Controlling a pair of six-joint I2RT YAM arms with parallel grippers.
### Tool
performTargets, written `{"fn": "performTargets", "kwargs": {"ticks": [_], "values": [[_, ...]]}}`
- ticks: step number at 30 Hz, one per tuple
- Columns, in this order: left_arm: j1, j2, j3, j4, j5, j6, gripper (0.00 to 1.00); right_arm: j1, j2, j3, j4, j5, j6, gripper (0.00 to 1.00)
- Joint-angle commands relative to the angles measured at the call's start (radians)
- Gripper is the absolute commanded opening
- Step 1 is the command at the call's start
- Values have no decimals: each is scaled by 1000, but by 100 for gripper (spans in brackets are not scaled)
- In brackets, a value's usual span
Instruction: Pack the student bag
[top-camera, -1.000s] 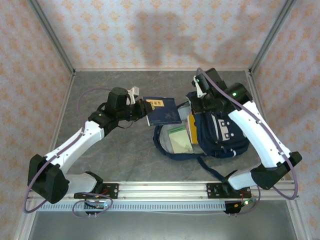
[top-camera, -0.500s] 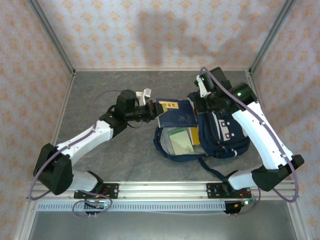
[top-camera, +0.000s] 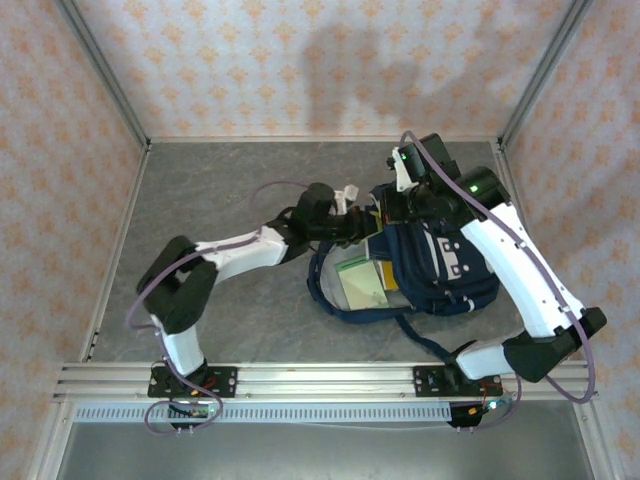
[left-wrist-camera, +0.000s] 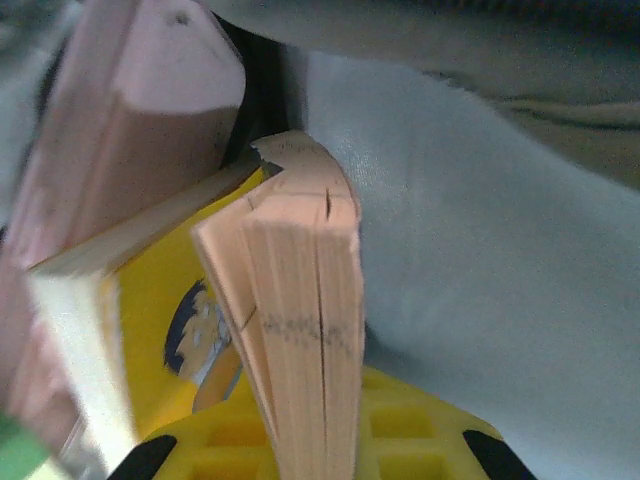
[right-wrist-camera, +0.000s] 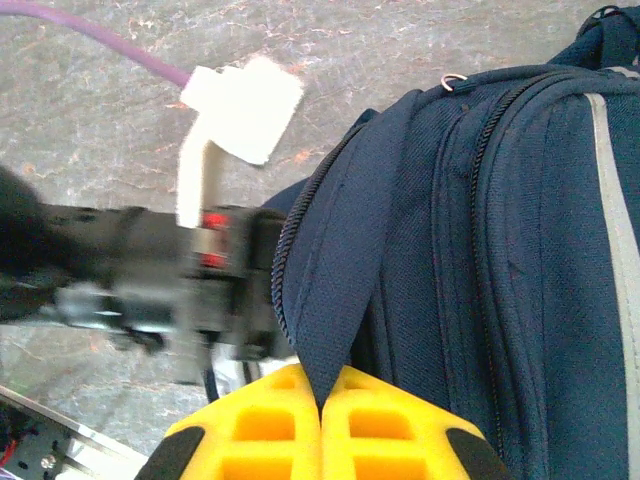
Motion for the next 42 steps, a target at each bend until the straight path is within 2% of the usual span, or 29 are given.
{"fn": "performTargets", "kwargs": {"ticks": [1,3,4,6,7,9,14,20,24,26,29,31,35,36,39,40,42], "values": [[-56,125,138,90,-53,-20,0,-4,-10,-10,201,-47,57,0],[-76,221,200,125,-52,-67,2,-4,-2,-25,228,-57,75,0],[-85,265,229,148,-49,-105,9,-4,3,-34,239,-62,80,0],[-88,304,240,217,-38,-166,29,-4,9,-40,247,-60,81,0],[-85,294,220,232,-45,-169,40,-4,11,-43,246,-58,75,0],[-72,230,165,181,-80,-116,54,-4,10,-45,237,-51,57,0],[3,41,55,18,-107,23,75,-5,-7,-62,225,-29,14,0],[74,-85,-33,-110,-65,118,77,-26,-40,-116,243,-57,11,0],[116,-147,-91,-191,-95,202,68,-27,-66,-187,265,-121,34,0],[152,-165,-103,-279,-151,247,64,-27,-75,-230,272,-141,66,0],[192,-142,-41,-457,-225,346,64,-27,-86,-314,296,-156,121,0],[213,-119,0,-525,-269,371,68,-20,-73,-367,304,-181,159,0],[277,-54,87,-581,-294,375,72,60,-16,-391,304,-137,195,1],[293,-32,122,-604,-300,381,72,81,-2,-384,302,-107,198,7],[321,32,221,-646,-288,389,74,90,9,-361,280,5,234,38],[320,54,261,-665,-284,406,74,90,0,-353,272,39,239,45],[312,114,345,-706,-267,432,75,90,-41,-344,250,118,262,52]]}}
